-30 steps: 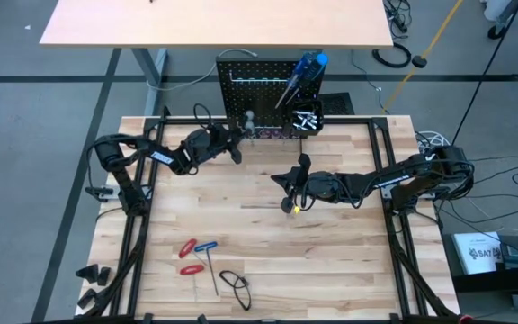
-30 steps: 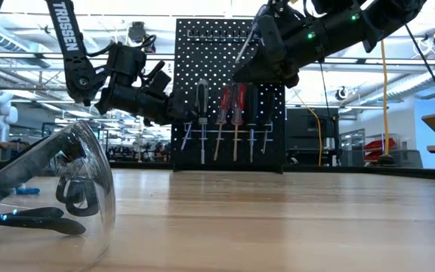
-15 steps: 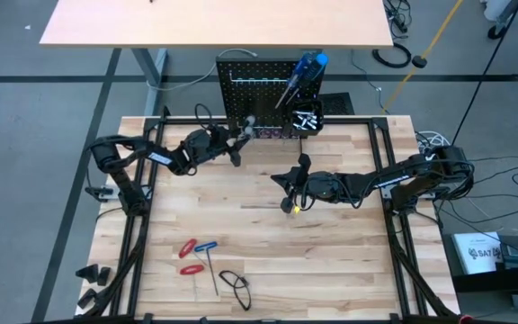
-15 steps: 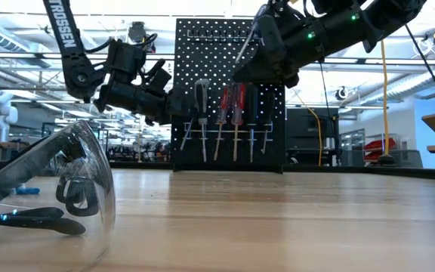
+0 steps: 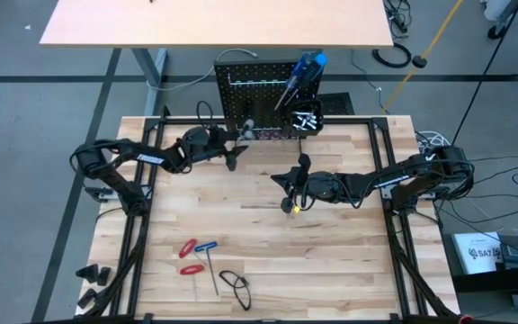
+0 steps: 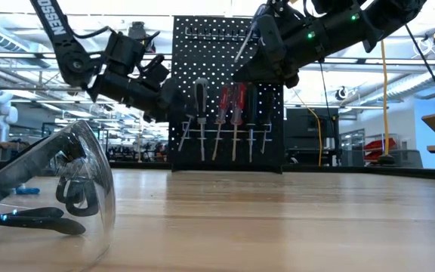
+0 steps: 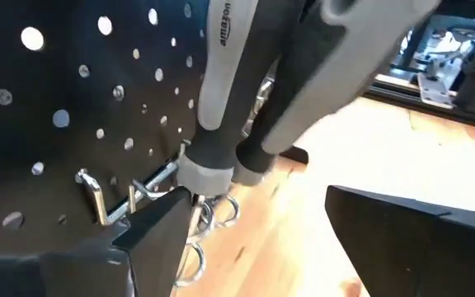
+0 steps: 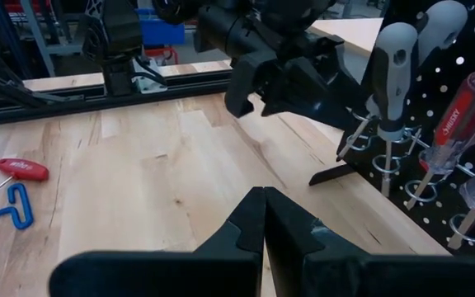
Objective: Hang tools onto peg board
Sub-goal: Hang the gray screwdriver on the pegboard
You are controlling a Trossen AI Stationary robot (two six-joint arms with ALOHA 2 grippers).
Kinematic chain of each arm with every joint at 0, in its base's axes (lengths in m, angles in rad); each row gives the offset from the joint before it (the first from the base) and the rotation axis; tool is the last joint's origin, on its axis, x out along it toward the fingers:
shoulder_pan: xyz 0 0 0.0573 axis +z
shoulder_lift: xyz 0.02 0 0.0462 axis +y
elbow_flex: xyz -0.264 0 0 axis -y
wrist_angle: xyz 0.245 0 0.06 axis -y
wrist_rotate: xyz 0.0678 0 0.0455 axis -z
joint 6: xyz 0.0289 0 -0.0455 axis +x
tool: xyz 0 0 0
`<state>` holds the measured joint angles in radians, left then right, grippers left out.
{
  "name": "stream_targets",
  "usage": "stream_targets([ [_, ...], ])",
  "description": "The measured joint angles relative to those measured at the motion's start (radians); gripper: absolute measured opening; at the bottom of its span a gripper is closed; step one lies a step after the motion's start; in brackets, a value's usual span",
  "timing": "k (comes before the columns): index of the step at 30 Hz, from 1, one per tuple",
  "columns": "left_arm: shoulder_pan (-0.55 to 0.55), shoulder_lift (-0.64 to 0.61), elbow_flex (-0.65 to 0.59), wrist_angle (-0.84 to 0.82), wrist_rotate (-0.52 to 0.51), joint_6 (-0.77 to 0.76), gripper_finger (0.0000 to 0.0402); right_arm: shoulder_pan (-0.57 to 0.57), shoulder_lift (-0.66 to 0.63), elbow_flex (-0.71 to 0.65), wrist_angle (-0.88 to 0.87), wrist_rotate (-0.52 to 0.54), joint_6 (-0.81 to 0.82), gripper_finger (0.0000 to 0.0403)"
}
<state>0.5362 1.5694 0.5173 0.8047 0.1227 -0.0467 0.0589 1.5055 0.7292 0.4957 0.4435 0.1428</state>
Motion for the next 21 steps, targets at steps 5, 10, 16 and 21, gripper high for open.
stream_targets([
  [5, 0.000, -0.071, -0.003, -0.059, 0.001, 0.008, 0.0286, 0.000, 0.000, 0.000, 0.001, 0.000, 0.002, 0.0000],
  [10, 0.000, -0.137, -0.002, -0.189, -0.020, 0.055, 0.0286, 0.000, 0.000, 0.000, 0.001, 0.000, 0.002, 0.0000],
  [16, 0.000, -0.190, -0.001, -0.258, -0.045, 0.060, 0.0286, 0.000, 0.000, 0.000, 0.001, 0.000, 0.002, 0.0000],
  [21, -0.003, -0.217, -0.001, -0.243, -0.046, 0.060, 0.0286, 0.000, 0.000, 0.000, 0.001, 0.000, 0.010, 0.0000],
])
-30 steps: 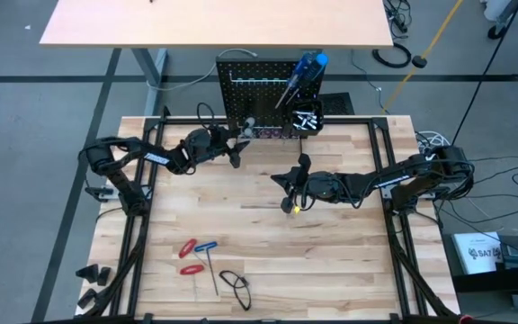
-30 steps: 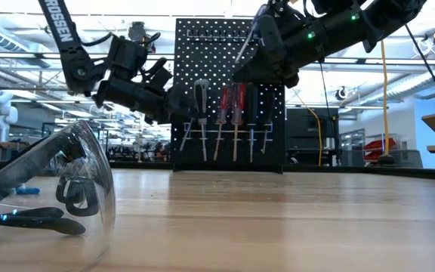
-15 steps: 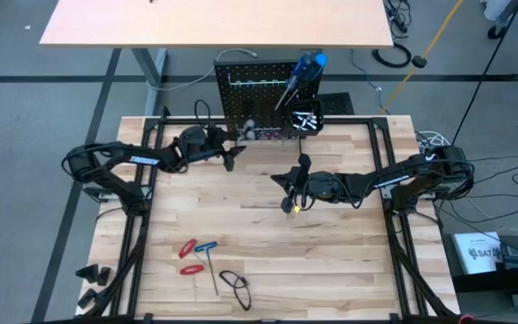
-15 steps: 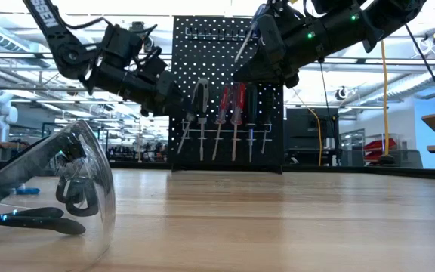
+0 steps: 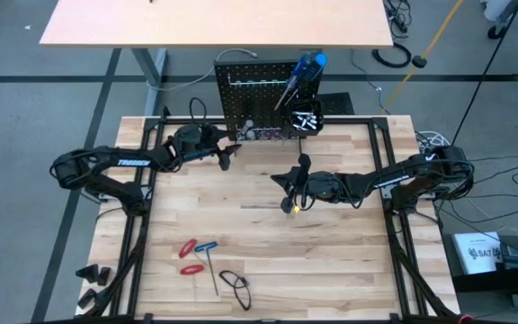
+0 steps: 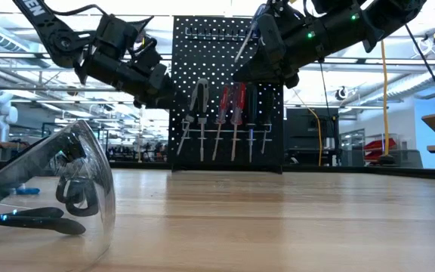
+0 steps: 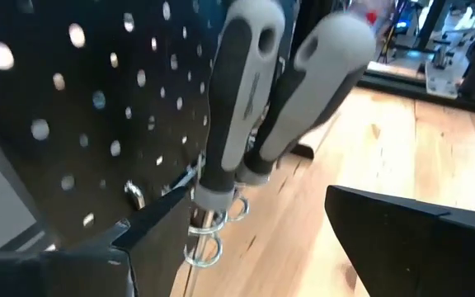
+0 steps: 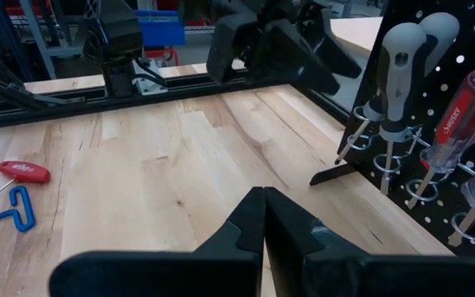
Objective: Hang tools onto peg board
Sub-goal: Hang the gray screwdriver on the pegboard
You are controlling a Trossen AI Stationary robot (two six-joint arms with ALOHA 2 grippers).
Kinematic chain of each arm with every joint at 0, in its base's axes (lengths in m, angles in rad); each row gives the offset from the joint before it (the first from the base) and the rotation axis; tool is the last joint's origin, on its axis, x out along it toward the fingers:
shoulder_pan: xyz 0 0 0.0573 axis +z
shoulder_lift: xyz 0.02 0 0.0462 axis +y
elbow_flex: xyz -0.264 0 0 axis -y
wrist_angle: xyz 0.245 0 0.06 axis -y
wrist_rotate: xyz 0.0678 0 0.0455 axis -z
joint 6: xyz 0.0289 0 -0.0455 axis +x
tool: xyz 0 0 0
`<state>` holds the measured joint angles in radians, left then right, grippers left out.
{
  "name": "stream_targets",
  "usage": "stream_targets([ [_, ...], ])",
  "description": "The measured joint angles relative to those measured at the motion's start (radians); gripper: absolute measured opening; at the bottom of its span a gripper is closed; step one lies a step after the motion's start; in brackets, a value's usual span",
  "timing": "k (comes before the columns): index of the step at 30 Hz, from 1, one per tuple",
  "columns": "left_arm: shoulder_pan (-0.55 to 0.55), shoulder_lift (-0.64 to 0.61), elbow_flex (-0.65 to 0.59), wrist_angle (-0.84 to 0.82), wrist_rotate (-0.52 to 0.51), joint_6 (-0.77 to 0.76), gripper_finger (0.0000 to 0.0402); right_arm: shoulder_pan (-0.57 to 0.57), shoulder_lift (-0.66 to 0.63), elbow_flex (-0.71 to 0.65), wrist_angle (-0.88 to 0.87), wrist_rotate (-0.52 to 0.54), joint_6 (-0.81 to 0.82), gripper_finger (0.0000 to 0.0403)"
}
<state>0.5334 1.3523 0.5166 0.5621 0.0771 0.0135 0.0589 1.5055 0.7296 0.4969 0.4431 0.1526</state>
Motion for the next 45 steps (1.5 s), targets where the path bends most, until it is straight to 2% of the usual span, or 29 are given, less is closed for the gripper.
stream_targets([
  [8, -0.051, 0.006, 0.001, 0.025, -0.006, 0.017, 0.0286, 0.000, 0.000, 0.000, 0.010, 0.000, 0.003, 0.0000],
  [13, -0.119, 0.005, 0.002, 0.095, -0.102, 0.085, 0.0286, 0.000, 0.000, 0.000, 0.009, 0.000, 0.003, 0.0000],
  [19, -0.203, 0.005, 0.002, 0.106, -0.205, 0.170, 0.0279, 0.000, 0.000, 0.000, 0.008, 0.000, 0.002, 0.0000],
  [21, -0.225, 0.005, 0.002, 0.108, -0.240, 0.188, 0.0264, 0.000, 0.000, 0.000, 0.008, 0.000, 0.001, 0.0000],
  [24, -0.247, 0.005, 0.002, 0.110, -0.305, 0.224, 0.0218, 0.000, 0.000, 0.000, 0.008, 0.000, 0.001, 0.0000],
  [26, -0.254, 0.005, 0.002, 0.110, -0.341, 0.233, 0.0172, 0.000, 0.000, 0.000, 0.008, 0.000, 0.001, 0.0000],
  [30, -0.255, 0.005, 0.002, 0.110, -0.324, 0.237, 0.0050, 0.000, 0.000, 0.000, 0.010, 0.000, 0.000, 0.0000],
  [32, -0.255, 0.005, 0.005, 0.109, -0.314, 0.246, 0.0014, 0.000, 0.000, 0.000, 0.017, 0.001, 0.000, 0.0000],
  [36, -0.255, 0.005, 0.036, 0.103, -0.314, 0.259, 0.0008, 0.000, 0.001, 0.000, 0.029, 0.001, 0.000, 0.0000],
  [45, -0.246, 0.041, 0.186, -0.046, -0.315, 0.275, 0.0003, -0.001, 0.001, 0.000, 0.031, 0.001, 0.008, 0.0000],
])
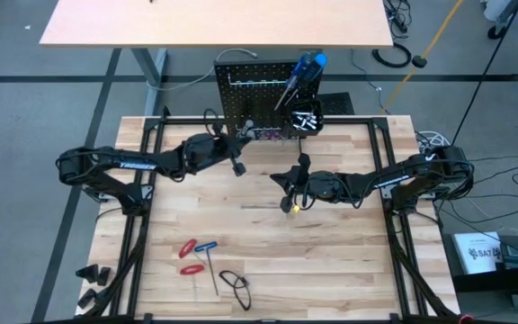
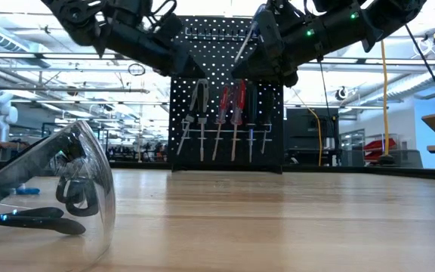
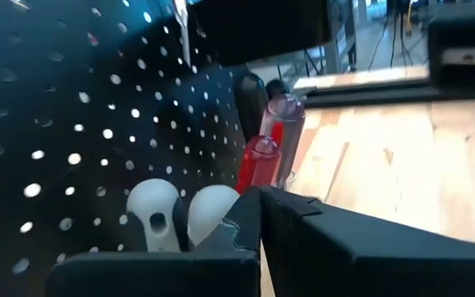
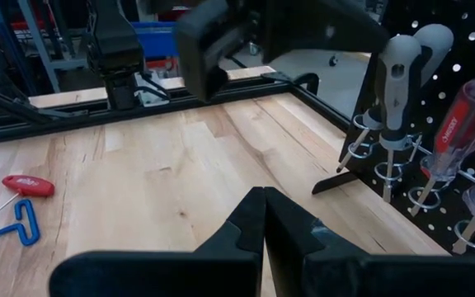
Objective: Hang tools onto peg board
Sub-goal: Hang the gray screwdriver on the pegboard
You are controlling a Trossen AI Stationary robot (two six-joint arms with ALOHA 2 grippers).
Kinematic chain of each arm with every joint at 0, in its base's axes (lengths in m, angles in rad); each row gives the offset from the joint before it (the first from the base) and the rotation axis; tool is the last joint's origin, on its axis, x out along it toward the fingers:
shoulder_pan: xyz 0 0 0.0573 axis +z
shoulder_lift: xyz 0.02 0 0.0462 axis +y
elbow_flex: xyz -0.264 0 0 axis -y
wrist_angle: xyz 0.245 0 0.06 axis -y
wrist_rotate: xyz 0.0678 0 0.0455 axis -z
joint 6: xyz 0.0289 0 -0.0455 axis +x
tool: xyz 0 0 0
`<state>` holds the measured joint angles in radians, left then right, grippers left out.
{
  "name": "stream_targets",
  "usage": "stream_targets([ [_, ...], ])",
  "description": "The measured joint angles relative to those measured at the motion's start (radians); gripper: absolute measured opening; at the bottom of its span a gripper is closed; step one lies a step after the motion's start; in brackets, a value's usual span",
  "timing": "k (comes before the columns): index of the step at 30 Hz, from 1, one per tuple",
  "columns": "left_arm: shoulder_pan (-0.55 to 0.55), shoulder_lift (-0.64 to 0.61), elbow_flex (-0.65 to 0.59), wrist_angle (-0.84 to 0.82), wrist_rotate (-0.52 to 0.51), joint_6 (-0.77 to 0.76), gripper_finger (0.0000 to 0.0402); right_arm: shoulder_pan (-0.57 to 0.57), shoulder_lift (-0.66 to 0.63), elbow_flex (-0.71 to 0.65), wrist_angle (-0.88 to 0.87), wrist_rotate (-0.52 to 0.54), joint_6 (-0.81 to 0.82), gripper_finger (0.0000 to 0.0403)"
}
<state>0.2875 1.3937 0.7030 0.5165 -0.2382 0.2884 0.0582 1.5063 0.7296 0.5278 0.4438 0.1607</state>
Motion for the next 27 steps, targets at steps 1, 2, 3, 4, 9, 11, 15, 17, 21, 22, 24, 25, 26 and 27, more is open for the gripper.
stream_targets([
  [1, 0.003, 0.014, 0.017, -0.017, 0.000, 0.006, 0.0003, 0.000, 0.000, 0.000, 0.000, 0.000, 0.000, 0.0000],
  [2, 0.006, 0.029, 0.032, -0.034, 0.000, 0.007, 0.0002, 0.000, 0.000, 0.000, 0.000, 0.000, 0.000, 0.0000],
  [3, 0.008, 0.044, 0.045, -0.051, 0.000, 0.007, 0.0002, 0.000, 0.000, 0.000, 0.001, 0.000, 0.000, 0.0000],
  [4, 0.008, 0.059, 0.055, -0.057, -0.001, 0.008, 0.0002, 0.000, 0.000, 0.000, 0.001, 0.000, 0.000, 0.0000],
  [9, 0.004, 0.086, 0.073, 0.005, -0.001, 0.085, 0.0001, 0.000, 0.000, 0.000, 0.000, 0.000, 0.002, 0.0000],
  [11, 0.005, 0.085, 0.073, 0.063, -0.001, 0.102, 0.0001, 0.000, 0.000, 0.000, 0.000, 0.000, 0.002, 0.0000],
  [15, 0.029, 0.084, 0.080, 0.096, 0.010, 0.111, 0.0001, 0.000, 0.000, 0.000, -0.001, 0.000, -0.002, 0.0000],
  [17, 0.031, 0.068, 0.080, 0.083, 0.067, 0.112, 0.0001, 0.002, 0.000, 0.000, -0.008, -0.004, -0.005, 0.0000],
  [21, 0.005, 0.023, 0.080, 0.089, 0.063, 0.124, 0.0000, 0.003, 0.000, 0.000, -0.037, -0.005, -0.008, 0.0000],
  [22, 0.003, 0.012, 0.080, 0.088, 0.034, 0.137, 0.0000, 0.003, 0.000, 0.000, -0.040, -0.005, -0.011, 0.0000],
  [24, 0.011, -0.008, 0.080, 0.087, -0.001, 0.144, 0.0000, 0.003, 0.000, 0.000, -0.044, -0.005, -0.014, 0.0000],
  [25, 0.019, -0.012, 0.080, 0.089, -0.001, 0.142, 0.0000, 0.002, 0.000, 0.000, -0.043, -0.005, -0.015, 0.0000],
  [26, 0.028, -0.013, 0.080, 0.088, 0.001, 0.139, 0.0000, 0.000, 0.000, 0.000, -0.041, -0.005, -0.016, 0.0000],
  [27, 0.038, -0.013, 0.080, 0.078, 0.005, 0.139, 0.0000, 0.000, 0.000, 0.000, -0.038, -0.005, -0.016, 0.0000],
])
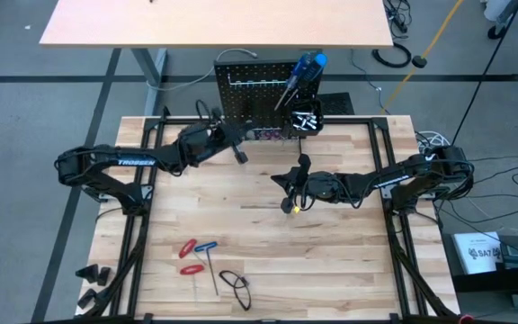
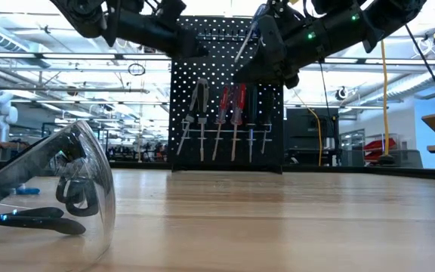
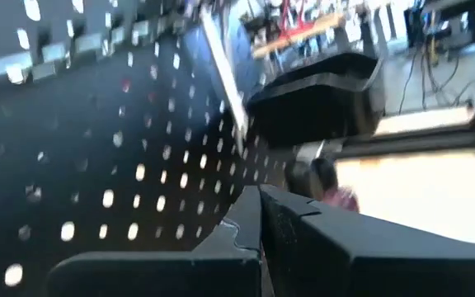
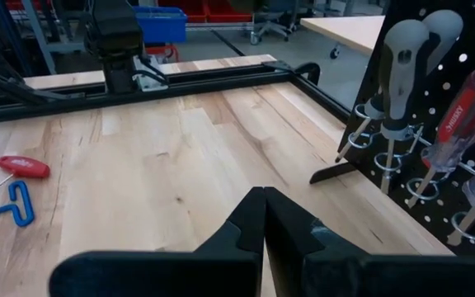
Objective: Hang tools onto peg board
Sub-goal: Hang the gray screwdriver on the pegboard
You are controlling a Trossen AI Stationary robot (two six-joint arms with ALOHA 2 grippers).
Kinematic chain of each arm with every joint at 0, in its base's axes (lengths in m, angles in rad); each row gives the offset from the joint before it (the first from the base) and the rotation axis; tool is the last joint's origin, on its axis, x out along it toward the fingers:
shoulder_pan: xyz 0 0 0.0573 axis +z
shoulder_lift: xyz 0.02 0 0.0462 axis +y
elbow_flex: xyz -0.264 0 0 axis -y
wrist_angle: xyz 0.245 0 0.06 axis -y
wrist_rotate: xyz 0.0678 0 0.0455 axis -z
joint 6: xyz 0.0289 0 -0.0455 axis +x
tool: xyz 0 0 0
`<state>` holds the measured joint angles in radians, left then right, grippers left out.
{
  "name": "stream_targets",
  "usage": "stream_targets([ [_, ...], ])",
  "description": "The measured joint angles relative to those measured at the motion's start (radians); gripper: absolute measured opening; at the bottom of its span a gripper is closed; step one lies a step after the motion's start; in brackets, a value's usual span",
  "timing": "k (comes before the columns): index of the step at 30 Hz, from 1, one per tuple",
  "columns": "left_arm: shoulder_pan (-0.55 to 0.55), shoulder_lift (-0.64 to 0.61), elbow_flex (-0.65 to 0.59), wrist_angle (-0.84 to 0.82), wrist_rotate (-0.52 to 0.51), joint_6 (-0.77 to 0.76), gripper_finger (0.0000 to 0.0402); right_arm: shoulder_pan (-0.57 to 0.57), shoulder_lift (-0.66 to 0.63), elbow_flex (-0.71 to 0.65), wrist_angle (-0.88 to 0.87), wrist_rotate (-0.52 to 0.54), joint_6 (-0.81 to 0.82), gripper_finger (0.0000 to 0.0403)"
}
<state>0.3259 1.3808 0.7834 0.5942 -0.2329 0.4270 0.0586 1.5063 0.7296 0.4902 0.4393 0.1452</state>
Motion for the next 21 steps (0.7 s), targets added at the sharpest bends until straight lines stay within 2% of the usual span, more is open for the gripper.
stream_targets([
  [8, 0.074, 0.014, 0.040, -0.118, 0.050, -0.001, 0.0000, 0.000, 0.000, 0.000, 0.013, 0.000, 0.000, 0.0000],
  [14, 0.104, 0.013, 0.113, -0.245, 0.138, 0.002, 0.0000, -0.001, 0.000, 0.000, 0.037, 0.000, 0.001, 0.0000],
  [21, 0.125, 0.013, 0.125, -0.305, 0.154, 0.007, 0.0000, -0.001, 0.000, 0.000, 0.038, 0.001, 0.006, 0.0000],
])
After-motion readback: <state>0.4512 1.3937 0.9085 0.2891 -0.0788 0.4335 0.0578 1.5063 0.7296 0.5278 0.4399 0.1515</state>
